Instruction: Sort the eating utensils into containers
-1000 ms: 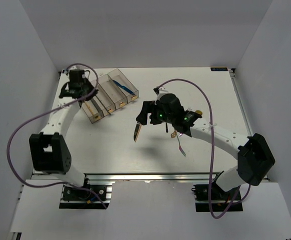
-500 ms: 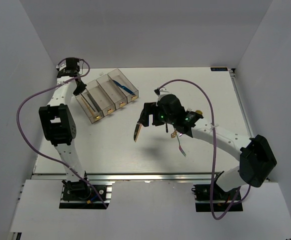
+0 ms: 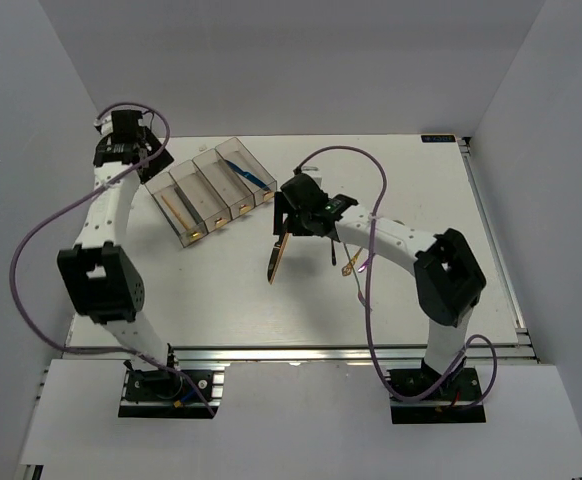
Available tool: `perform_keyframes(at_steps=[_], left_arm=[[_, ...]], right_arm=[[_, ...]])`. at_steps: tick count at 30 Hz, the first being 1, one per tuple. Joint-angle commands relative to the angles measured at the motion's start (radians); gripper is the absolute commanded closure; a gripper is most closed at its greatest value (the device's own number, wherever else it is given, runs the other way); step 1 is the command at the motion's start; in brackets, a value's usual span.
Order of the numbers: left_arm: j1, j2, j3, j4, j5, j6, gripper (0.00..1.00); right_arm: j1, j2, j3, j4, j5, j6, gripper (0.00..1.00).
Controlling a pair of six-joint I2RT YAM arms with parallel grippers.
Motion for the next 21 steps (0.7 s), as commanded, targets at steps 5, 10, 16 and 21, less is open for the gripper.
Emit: perform_keyframes(at_steps=[5, 10, 16, 21], left_arm=[[-0.011, -0.58, -0.494, 0.217, 0.039, 0.091, 0.02], [-0.013, -0.764, -0.749, 0.291, -0.031, 0.117, 0.02], [-0.013, -0.756, -0.8, 0.288, 0.045, 0.126, 0.02], [-0.011, -0.759, -0.8, 0.289, 0.056, 0.13, 0.02]], right_arm=[[0.003, 0.116, 0.085, -0.012, 0.123, 0.097, 0.34], [0.005, 0.214, 0.139, -0.02, 0.14, 0.109, 0.52], [0.011, 0.329, 0.251, -0.077, 0.152, 0.105, 0.59], [0.02, 0.365, 0.278, -0.107, 0.166, 0.115, 0.59]])
